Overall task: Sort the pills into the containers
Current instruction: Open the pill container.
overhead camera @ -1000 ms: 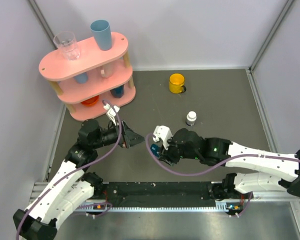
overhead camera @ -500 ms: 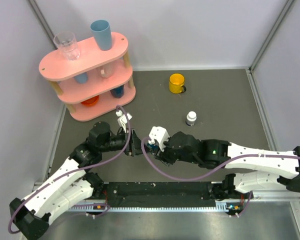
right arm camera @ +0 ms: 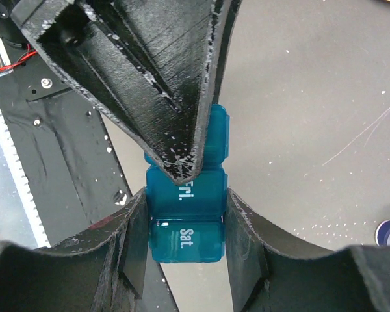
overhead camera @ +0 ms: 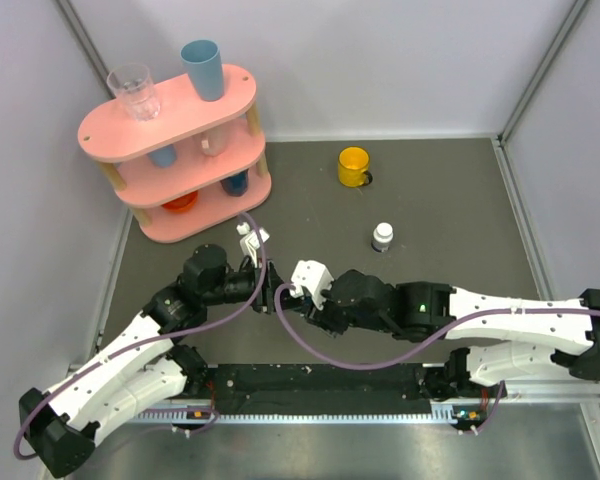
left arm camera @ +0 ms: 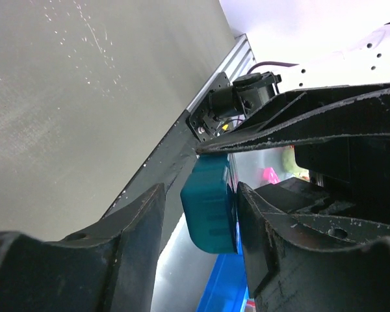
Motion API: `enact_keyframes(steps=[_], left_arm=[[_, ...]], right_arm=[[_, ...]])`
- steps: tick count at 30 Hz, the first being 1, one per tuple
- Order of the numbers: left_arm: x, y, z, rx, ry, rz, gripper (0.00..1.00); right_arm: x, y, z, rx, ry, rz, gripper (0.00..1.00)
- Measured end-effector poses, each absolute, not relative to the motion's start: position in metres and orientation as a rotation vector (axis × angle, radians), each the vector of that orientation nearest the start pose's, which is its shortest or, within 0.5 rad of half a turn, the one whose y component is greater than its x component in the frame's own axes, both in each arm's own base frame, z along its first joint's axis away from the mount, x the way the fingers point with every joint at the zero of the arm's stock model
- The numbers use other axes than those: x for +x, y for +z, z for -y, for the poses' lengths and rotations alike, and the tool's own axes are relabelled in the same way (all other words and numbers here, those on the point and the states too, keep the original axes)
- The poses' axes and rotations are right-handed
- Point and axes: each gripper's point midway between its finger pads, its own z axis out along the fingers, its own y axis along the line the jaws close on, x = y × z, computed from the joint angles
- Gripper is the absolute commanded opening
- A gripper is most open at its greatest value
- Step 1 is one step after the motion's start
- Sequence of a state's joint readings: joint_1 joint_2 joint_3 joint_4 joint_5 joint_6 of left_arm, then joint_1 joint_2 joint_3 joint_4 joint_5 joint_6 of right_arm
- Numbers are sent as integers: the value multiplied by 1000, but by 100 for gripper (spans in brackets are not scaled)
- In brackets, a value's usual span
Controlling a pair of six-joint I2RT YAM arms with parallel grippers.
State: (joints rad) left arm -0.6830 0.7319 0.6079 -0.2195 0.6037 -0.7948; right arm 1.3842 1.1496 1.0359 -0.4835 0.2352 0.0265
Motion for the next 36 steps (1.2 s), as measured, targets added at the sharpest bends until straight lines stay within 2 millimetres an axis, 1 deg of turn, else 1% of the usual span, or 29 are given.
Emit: enact_keyframes(steps=[3,4,7,8,10,11,13,14,16,17,19,20,23,25,28,31,33,36], left_arm=[[120,223,257,341,-1496,-2156,49],[120,224,257,339,-1498,-2157,41],[118,226,258,342,-1513,-2154,24],[118,227,258,338,-1516,-2153,15],[117,227,259,332,-1523,-2155,6],[117,228,259,332,-1526,-2153,0],[117,229,260,324,-1533,-2152,0],[117,229,260,322,-1535,-2151,0],[117,230,260,321,-1540,-2145,0],[117,230,260,318,-1543,-2141,0],[116,231,259,316,-1549,-2135,0],[114,231,259,322,-1557,-2134,0],[109,230,258,319,-1577,-2136,0],[108,229,257,311,-1586,-2138,0],[107,232,257,297,-1601,-2130,0],[107,237,258,283,-1616,-2115,0],[108,240,258,276,-1621,-2105,0],[109,242,258,256,-1630,-2100,0]], right_arm=[[100,213,-330,-1284,560,-1795,0],[99,213,-331,-1288,560,-1793,0],[98,211,-331,-1292,556,-1795,0],[98,211,-331,-1294,553,-1796,0],[98,211,-331,-1294,547,-1794,0],[99,211,-331,-1292,542,-1793,0],[99,211,-331,-1290,535,-1790,0],[99,211,-330,-1288,532,-1789,12],[100,212,-330,-1285,527,-1786,42],[100,212,-330,-1284,526,-1786,61],[99,213,-331,-1280,532,-1785,73],[101,215,-331,-1276,529,-1773,81],[102,227,-334,-1244,559,-1744,86],[101,238,-333,-1220,586,-1716,88],[100,258,-329,-1178,637,-1671,90],[97,275,-322,-1139,688,-1629,90],[94,281,-316,-1125,714,-1609,89],[91,284,-305,-1113,743,-1592,88]])
